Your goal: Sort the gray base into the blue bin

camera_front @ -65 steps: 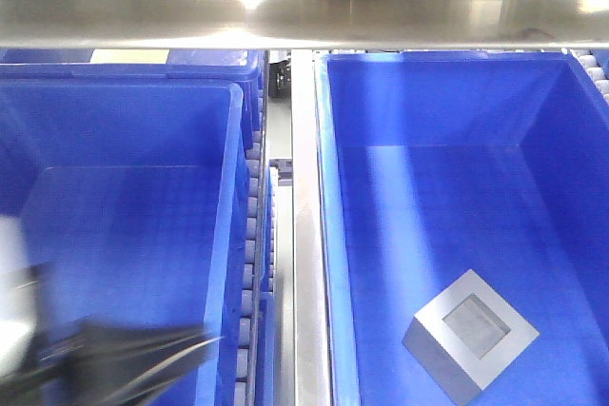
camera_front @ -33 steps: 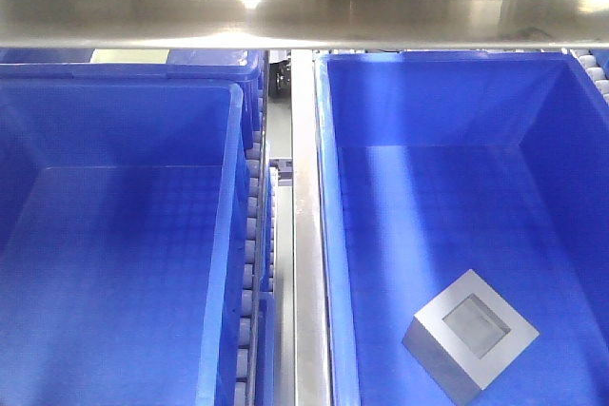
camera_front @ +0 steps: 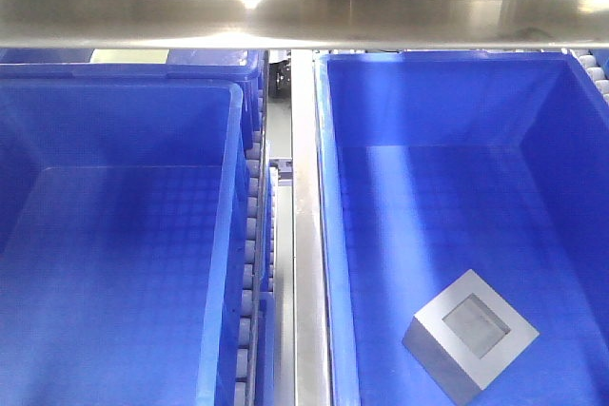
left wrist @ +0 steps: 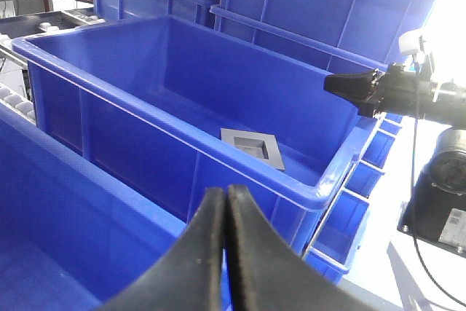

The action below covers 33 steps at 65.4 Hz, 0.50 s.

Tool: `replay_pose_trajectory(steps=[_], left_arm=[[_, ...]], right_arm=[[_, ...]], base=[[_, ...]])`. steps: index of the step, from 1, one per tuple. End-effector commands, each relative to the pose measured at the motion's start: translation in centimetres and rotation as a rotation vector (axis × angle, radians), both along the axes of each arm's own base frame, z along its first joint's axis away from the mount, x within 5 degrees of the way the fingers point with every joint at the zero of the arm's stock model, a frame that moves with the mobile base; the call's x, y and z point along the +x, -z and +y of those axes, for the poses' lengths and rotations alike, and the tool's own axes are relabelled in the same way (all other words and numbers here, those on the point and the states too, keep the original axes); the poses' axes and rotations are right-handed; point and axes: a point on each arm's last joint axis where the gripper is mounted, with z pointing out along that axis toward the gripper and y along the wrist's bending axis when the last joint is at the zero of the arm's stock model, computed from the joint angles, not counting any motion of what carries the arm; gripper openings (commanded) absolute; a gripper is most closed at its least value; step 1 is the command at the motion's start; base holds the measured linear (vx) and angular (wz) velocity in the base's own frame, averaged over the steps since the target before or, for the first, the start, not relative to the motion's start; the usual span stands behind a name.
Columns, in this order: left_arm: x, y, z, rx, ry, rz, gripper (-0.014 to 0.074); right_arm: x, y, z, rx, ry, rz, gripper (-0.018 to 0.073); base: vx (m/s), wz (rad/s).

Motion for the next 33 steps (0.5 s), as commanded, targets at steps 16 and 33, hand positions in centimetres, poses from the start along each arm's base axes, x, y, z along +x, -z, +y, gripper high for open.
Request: replay_pose_trajectory(steps=[16,33], left_arm=[[-0.17,-1.29,-0.15,-0.065,0.026,-0.042,-0.0006],[-0.61,-1.4,-0.42,-0.053,0.086,-0.084,-0.0006]], right_arm=[[0.06,-0.15,-0.01,-0.016,0.0,-0.031,-0.0005],[0.06,-0.15,-0.01,-0.016,0.0,-0.031,-0.0005]], base=[[0.0,0.0],[0.0,0.0]])
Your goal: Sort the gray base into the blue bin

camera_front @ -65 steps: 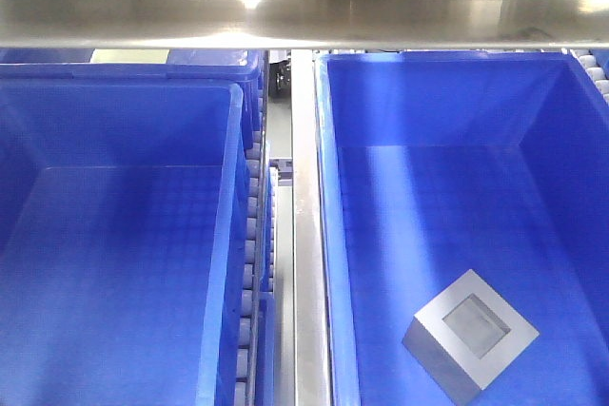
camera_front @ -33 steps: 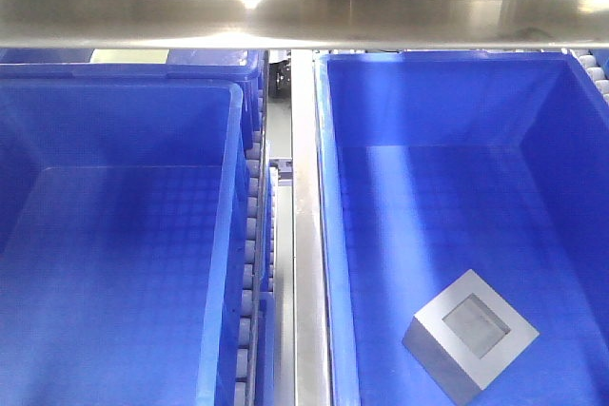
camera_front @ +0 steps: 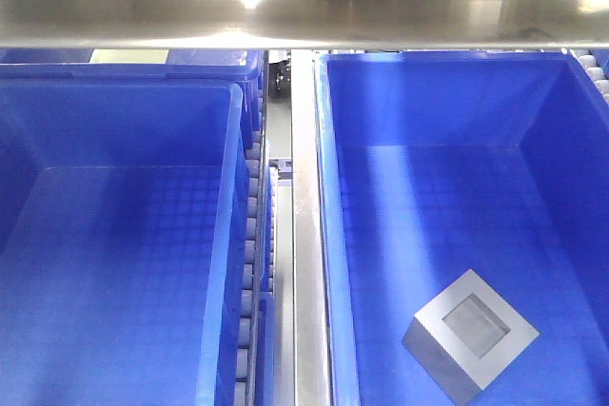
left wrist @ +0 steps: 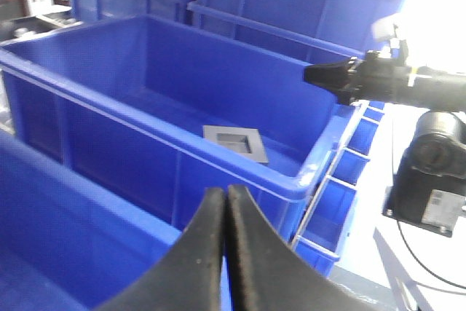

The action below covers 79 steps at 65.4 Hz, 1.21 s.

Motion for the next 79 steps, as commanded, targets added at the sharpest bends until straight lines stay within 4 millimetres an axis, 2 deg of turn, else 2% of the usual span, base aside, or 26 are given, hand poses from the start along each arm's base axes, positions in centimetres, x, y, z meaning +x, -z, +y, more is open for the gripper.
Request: replay_pose_trajectory(steps=[1,33,64,73,79], left_arm=[[-0.18,-1.51,-0.1,-0.081,0.024,-0.048,-0.0006],[-0.24,-1.51,-0.14,-0.09,0.029,-0.034,-0.0006],[-0.04,-1.55,-0.03,-0.069,-0.036,-0.076,-0.0006],[0.23,-1.55,0.15,-0.065,-0.118,-0.079,-0.0006],[0.65,-1.54,0.5,-0.048,-0.243,-0.097,-0.0006]], right_arm=[[0.06,-0.15,-0.01,-0.016,0.0,-0.031,-0.0005],[0.06,-0.15,-0.01,-0.016,0.0,-0.031,-0.0005],[0.06,-0.15,-0.01,-0.016,0.0,-0.031,-0.0005],[0.06,-0.15,-0.01,-0.016,0.0,-0.031,-0.0005],[0.06,-0.15,-0.01,-0.016,0.0,-0.031,-0.0005]], base=[[0.0,0.0],[0.0,0.0],[0.0,0.0],[0.0,0.0],[0.0,0.0]])
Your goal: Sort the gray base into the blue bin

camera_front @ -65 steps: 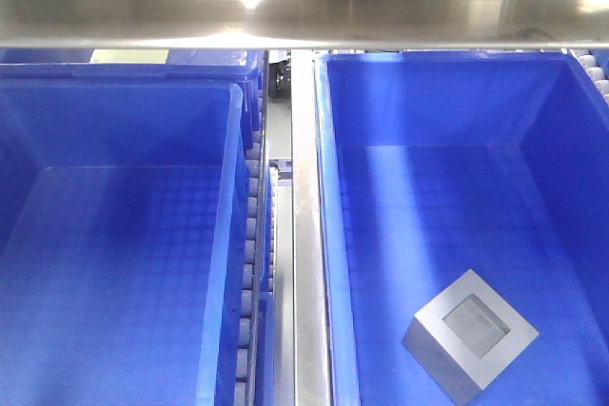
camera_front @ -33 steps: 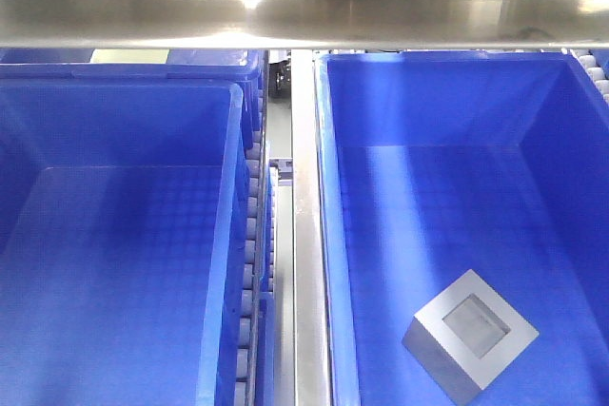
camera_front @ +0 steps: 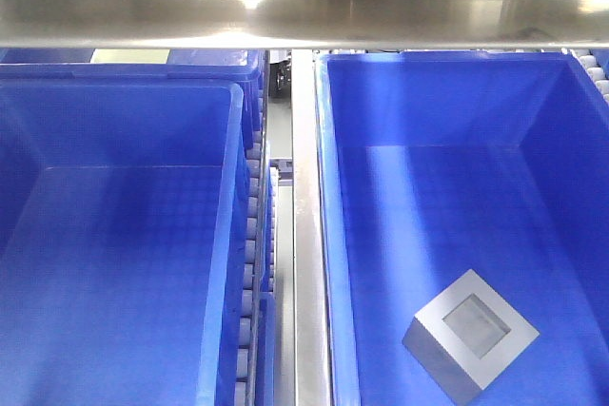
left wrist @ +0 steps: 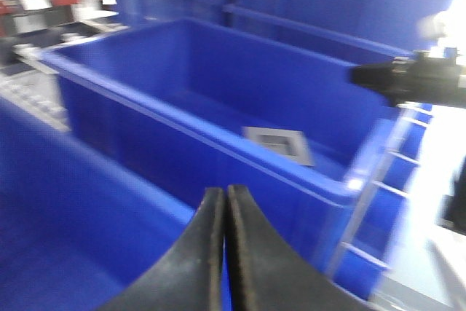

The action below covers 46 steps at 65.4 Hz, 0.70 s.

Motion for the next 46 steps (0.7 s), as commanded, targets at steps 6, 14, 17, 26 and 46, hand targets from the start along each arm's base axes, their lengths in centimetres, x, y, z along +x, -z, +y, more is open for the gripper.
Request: replay_pose_trajectory(steps=[6,14,17,26,46], left_arm=[[0.8,-1.6,0.8,-0.053,-0.263,-0.093,-0.0006],[1.1,-1.9,1.6,-0.065,-0.47,-0.129,-0.0006],[1.1,-2.1,1.9,-0.071,-0.546,-0.148,-0.0006],[0.3,-2.3,2.7,-0.082,-0.742,-0.211,-0.0006],[-1.0,-2.1,3.3,-0.035,-0.932,-0.348,-0.0006]], right_arm=[[0.1,-0.1,0.0,-0.016,0.0,-0.031,-0.0005],[0.1,-0.1,0.0,-0.016,0.0,-0.031,-0.0005],[0.1,-0.1,0.0,-0.016,0.0,-0.031,-0.0005],[0.1,-0.1,0.0,-0.016,0.0,-0.031,-0.0005],[0.1,-0.1,0.0,-0.016,0.0,-0.031,-0.0005]], base=[[0.0,0.0],[0.0,0.0],[0.0,0.0],[0.0,0.0],[0.0,0.0]])
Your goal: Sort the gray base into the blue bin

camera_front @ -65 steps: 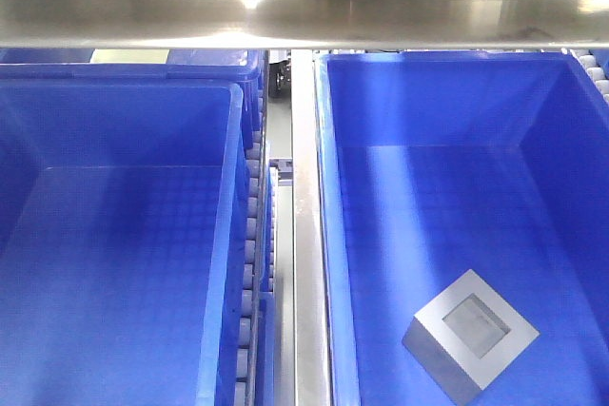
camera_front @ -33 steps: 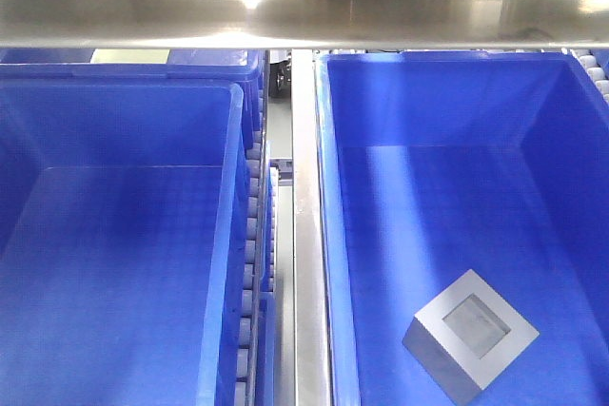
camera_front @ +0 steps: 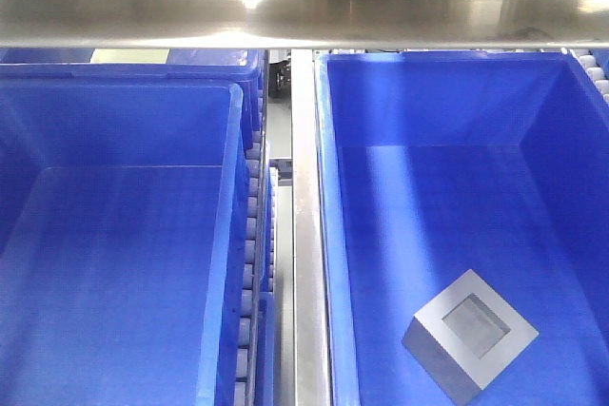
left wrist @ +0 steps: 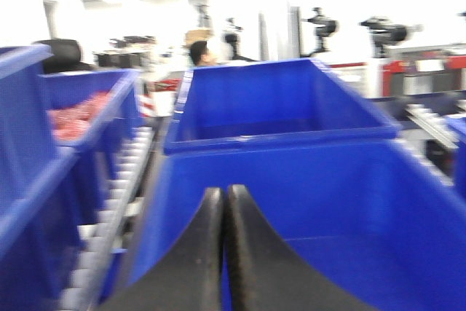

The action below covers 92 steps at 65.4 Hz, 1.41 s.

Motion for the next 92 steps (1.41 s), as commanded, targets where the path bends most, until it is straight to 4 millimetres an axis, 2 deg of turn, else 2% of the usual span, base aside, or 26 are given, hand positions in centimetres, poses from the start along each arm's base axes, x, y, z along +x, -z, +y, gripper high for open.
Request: replay_pose_trajectory(steps=[1,9,28,30,92], left_arm=[[-0.3,-0.9,0.1,0.037,-0.021,-0.115,-0.0006],[0.8,0.8,0.1,0.05,-0.02,-0.116,-0.0006],[3.5,8.5,0.2,0.047,-0.007,-0.072,-0.0006],[3.6,8.8,0.2,0.043,-0.007,-0.058,-0.0006],[3.6,8.7,0.2,0.045,-0.008,-0.042,-0.0006]], right_arm=[[0.1,-0.1,0.0,-0.016,0.0,-0.031,-0.0005],[0.1,-0.1,0.0,-0.016,0.0,-0.031,-0.0005],[0.1,-0.1,0.0,-0.016,0.0,-0.031,-0.0005],[0.1,-0.1,0.0,-0.016,0.0,-0.031,-0.0005],[0.1,-0.1,0.0,-0.016,0.0,-0.031,-0.0005]], base=[[0.0,0.0],[0.0,0.0],[0.0,0.0],[0.0,0.0],[0.0,0.0]])
